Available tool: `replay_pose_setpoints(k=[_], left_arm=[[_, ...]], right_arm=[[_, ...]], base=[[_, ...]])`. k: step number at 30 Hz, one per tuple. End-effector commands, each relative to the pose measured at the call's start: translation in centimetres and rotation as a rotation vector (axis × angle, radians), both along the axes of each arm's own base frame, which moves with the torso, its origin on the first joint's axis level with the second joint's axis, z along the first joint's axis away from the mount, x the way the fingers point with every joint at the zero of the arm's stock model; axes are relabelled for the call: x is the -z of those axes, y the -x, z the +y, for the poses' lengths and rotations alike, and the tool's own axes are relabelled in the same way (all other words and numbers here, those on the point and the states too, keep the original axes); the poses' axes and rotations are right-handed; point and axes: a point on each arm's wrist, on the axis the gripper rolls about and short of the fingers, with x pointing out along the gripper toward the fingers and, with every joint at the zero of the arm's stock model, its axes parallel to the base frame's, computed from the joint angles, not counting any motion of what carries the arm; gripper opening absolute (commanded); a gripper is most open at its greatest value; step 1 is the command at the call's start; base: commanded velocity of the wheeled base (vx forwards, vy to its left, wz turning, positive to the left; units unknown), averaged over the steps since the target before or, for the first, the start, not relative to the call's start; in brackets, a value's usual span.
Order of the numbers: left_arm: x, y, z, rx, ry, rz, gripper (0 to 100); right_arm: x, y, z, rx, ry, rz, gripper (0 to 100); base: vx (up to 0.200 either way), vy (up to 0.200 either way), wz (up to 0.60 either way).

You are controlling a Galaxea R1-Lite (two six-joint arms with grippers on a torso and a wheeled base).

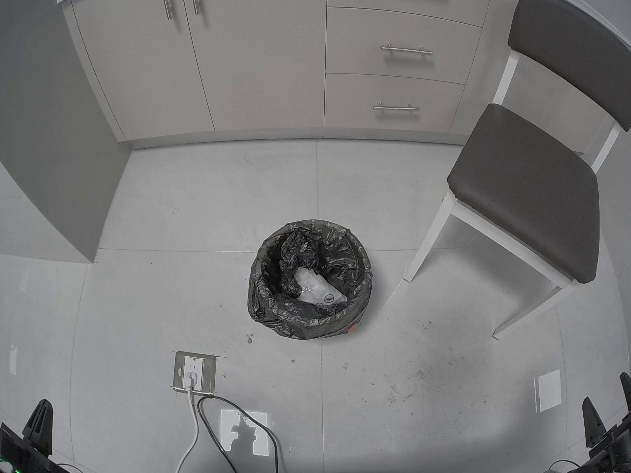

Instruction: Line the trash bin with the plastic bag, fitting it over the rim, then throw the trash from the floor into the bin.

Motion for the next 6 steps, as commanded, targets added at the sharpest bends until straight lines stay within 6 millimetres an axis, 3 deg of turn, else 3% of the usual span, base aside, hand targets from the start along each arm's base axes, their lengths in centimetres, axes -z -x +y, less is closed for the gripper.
replay_pose_setpoints(k=[1,6], left_arm=[[0.52,-0.02,0.00,0.000,0.000,0.003,0],[0.52,-0.02,0.00,-0.001,0.000,0.003,0]], right_arm=[[0.42,-0.02,0.00,-0.001,0.000,0.003,100],[0.45,-0.03,0.00,0.001,0.000,0.003,100]], base=[[0.000,0.000,0.00],[0.000,0.000,0.00]])
